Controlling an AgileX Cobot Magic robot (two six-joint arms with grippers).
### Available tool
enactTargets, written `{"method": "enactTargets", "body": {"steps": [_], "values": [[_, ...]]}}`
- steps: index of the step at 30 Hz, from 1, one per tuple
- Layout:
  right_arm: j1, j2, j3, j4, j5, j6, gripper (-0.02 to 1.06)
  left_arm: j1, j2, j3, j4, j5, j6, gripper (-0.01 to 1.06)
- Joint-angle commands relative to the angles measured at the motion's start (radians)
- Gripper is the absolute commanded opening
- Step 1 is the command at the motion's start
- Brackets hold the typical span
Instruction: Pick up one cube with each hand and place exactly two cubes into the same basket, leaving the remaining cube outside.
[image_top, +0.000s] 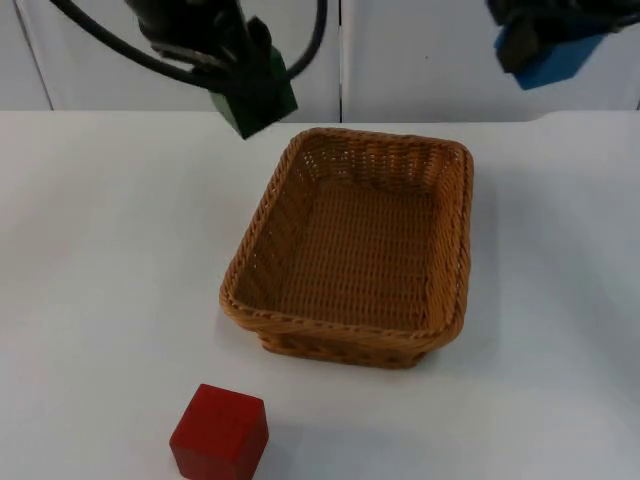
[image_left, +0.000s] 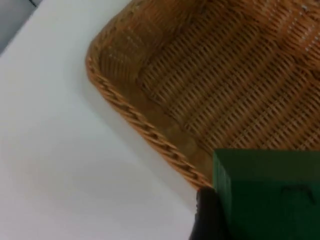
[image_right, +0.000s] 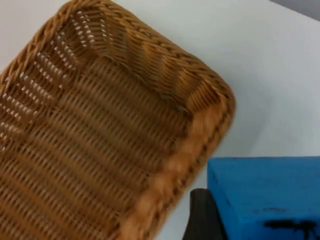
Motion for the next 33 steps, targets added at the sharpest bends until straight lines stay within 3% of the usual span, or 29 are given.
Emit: {"method": "enactTargets", "body": {"steps": [1, 10, 14, 18, 25, 33], "values": [[0.014, 0.064, -0.077, 0.001, 0.042, -0.005, 0.00, -0.006, 0.027, 0.006, -0.041, -0.026, -0.009, 0.00], [0.044, 0.269, -0.281, 0.032, 0.095, -0.008, 0.00, -0.008, 0.136, 0.008, -0.099, -0.033, -0.009, 0.00], [0.044, 0.359, -0.361, 0.129, 0.092, -0.039, 0.00, -0.034, 0.180, 0.014, -0.135, -0.040, -0.009, 0.00], [0.044, 0.407, -0.393, 0.176, 0.092, -0.072, 0.00, -0.064, 0.197, 0.025, -0.132, -0.054, -0.005, 0.00], [0.044, 0.470, -0.416, 0.183, 0.066, -0.072, 0.00, -0.086, 0.197, 0.120, -0.143, -0.189, -0.001, 0.00], [0.044, 0.492, -0.416, 0.230, 0.005, -0.086, 0.00, -0.086, 0.231, 0.124, -0.217, -0.204, 0.053, 0.00]]}}
